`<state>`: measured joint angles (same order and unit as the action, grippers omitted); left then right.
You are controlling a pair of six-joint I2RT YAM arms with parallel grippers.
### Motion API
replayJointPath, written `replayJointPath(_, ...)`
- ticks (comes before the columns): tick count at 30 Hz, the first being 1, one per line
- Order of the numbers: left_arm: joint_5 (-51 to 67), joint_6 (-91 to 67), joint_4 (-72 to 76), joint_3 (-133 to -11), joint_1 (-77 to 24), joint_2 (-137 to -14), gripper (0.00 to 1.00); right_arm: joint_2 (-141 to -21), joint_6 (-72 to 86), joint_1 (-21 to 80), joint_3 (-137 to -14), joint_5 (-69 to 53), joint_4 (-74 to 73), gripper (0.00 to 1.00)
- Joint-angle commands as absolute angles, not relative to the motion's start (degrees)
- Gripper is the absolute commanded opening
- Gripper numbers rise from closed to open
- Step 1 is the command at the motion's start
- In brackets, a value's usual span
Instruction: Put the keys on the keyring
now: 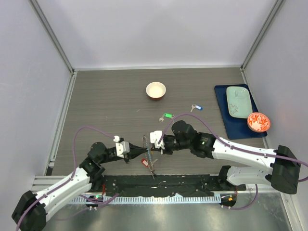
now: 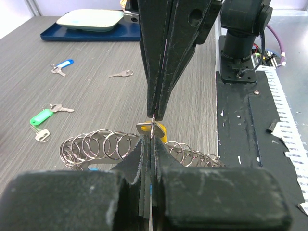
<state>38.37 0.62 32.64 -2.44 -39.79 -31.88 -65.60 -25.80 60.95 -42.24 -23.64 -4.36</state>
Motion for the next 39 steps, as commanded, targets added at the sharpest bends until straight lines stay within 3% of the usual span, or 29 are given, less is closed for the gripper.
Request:
replayJointPath(1, 33.4, 0.5, 35.4, 0.2, -39.8, -30.3, 0.0, -63.5, -25.5, 61.2, -43.5, -24.7, -3.8, 0.01)
replayJointPath(15, 28.0, -6.8, 33.1, -2.3, -39.8, -32.3, 0.0, -65.8, -27.6, 64.2, -44.6, -20.6, -5.5, 0.01)
replayJointPath(29, 20.5, -20.0, 23.4, -4.5, -39.8, -21.5, 0.0, -69.5, -29.4, 67.3, -45.5, -17.3, -5.7, 0.01)
replayJointPath(39, 9.4, -30.4, 22.7, -5.4, -39.8, -21.2, 0.0, -69.9, -30.0, 70.1, -45.6, -13.0, -8.0, 0.01)
